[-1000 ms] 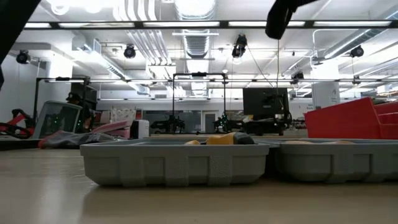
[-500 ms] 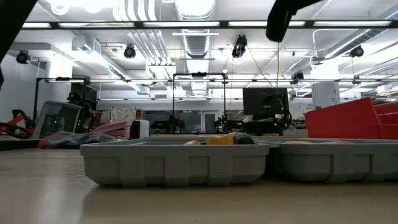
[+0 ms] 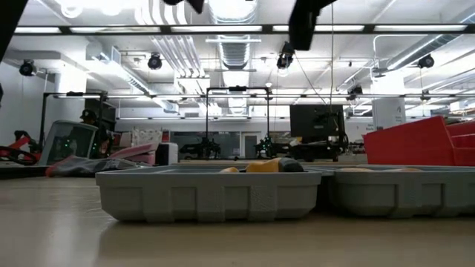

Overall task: Prefit tool cases
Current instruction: Put the nut driver into the pre-fit tool case

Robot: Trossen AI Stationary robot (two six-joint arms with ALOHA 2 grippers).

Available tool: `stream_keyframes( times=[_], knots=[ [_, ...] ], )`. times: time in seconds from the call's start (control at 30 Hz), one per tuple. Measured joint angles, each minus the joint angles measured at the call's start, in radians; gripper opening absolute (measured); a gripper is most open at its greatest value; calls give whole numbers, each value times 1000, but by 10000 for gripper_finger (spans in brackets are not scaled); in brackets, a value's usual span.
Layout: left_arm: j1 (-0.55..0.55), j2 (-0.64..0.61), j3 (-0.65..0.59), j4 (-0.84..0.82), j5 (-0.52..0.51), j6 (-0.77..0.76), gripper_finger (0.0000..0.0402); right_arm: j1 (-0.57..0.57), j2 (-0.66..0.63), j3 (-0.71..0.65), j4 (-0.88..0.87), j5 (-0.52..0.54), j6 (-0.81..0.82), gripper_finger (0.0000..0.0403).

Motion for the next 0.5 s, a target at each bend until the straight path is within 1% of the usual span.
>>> stream_keyframes(
  times=[0.17, 0.23, 0.33, 0.5],
  knots=[
    [-2, -59, -104, 91, -28, 4, 88, -61, 0, 25, 36, -73, -101, 138],
    [-4, -77, -140, 124, -47, 16, 88, -90, 0, 29, 78, -96, -162, 140],
    [-7, -86, -192, 206, -71, 34, 88, -127, -1, 33, 124, -104, -236, 138],
    [-11, -88, -260, 345, -82, 47, 88, -176, -8, 43, 153, -126, -296, 129]
  ],
)
